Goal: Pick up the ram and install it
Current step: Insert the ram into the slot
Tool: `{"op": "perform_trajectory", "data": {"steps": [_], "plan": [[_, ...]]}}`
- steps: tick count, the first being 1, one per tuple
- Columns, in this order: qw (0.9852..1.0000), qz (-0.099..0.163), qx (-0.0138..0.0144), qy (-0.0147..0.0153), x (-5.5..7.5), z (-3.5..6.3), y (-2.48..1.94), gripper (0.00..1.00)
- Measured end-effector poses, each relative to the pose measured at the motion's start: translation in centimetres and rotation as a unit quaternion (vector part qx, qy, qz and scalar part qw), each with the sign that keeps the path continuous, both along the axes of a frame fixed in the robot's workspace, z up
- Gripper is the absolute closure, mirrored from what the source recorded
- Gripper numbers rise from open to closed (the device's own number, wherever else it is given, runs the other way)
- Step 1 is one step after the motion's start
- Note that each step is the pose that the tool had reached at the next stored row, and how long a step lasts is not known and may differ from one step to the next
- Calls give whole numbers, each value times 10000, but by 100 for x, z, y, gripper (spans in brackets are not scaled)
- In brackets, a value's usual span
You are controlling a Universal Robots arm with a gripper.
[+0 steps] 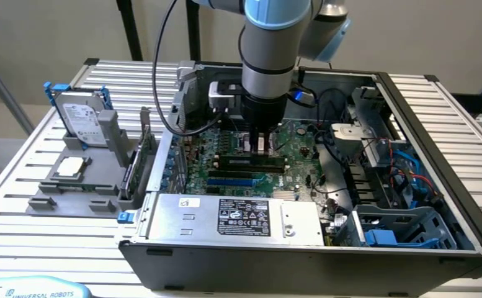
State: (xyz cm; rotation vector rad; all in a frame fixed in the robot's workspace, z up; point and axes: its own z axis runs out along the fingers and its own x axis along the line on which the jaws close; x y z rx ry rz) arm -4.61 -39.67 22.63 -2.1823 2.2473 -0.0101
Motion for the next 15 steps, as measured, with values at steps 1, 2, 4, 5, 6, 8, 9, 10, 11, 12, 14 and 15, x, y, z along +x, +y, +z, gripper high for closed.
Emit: {"op": "perform_trajectory", "data": {"steps": [1,2,4,5,6,8,9,10,11,12,14,15], "plan": [[10000,0,-9,0,0,-2,0,87],[10000,0,-18,-1,-1,-4,0,87],[10000,0,-29,-2,-2,-9,1,87],[10000,0,-33,-2,-3,-13,1,87],[10000,0,-36,-3,-3,-17,1,87],[10000,0,-41,-4,-3,-26,3,87],[10000,0,-43,-4,-3,-30,4,87],[10000,0,-46,-4,-3,-33,5,87],[10000,0,-48,-4,-3,-35,6,87],[10000,0,-51,-3,-3,-35,6,87],[10000,0,-53,-4,-3,-36,6,85],[10000,0,-53,-4,-3,-37,6,79]]}}
